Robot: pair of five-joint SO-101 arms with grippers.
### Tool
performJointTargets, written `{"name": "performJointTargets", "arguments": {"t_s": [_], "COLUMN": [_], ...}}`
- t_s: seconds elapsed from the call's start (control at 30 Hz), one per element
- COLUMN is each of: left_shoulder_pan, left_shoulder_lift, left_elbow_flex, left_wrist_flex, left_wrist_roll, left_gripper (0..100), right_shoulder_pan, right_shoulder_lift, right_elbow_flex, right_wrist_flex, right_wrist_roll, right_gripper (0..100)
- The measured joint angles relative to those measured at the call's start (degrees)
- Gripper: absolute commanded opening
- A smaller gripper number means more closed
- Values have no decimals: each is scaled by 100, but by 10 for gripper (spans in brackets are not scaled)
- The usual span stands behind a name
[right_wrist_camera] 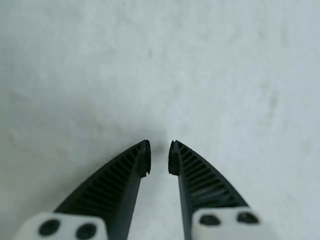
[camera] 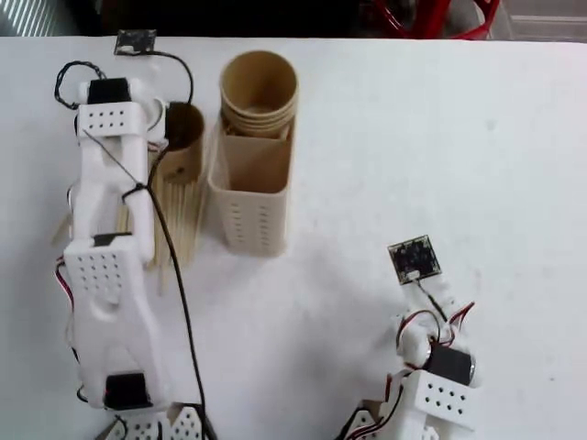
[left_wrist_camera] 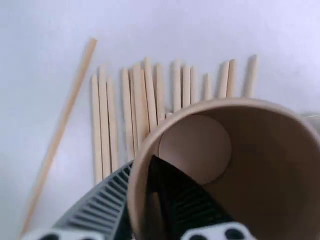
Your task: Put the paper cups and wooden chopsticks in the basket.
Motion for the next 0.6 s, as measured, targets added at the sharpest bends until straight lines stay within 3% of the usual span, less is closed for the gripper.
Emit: {"name": "performJointTargets", "arguments": {"t_s": [0.17, 0.33, 0.47, 0.6], "left_shoulder_pan": [0, 35, 202, 422], "left_shoulder_lift": [0, 0, -79, -598], "left_elbow_flex": [-677, -2400, -3745, -3903], "left_wrist_flex": [580, 1538, 1688, 1705], "left_wrist_roll": [0, 0, 0, 0], "left_gripper": [22, 21, 21, 21], "right_shoulder_pan": [0, 0, 0, 0], "right_shoulder_lift": [0, 0, 0, 0], "right_elbow_flex": [0, 0, 0, 0], "right_wrist_flex": [0, 0, 0, 0], "right_wrist_roll": [0, 0, 0, 0], "right_gripper": [74, 74, 74, 74]}}
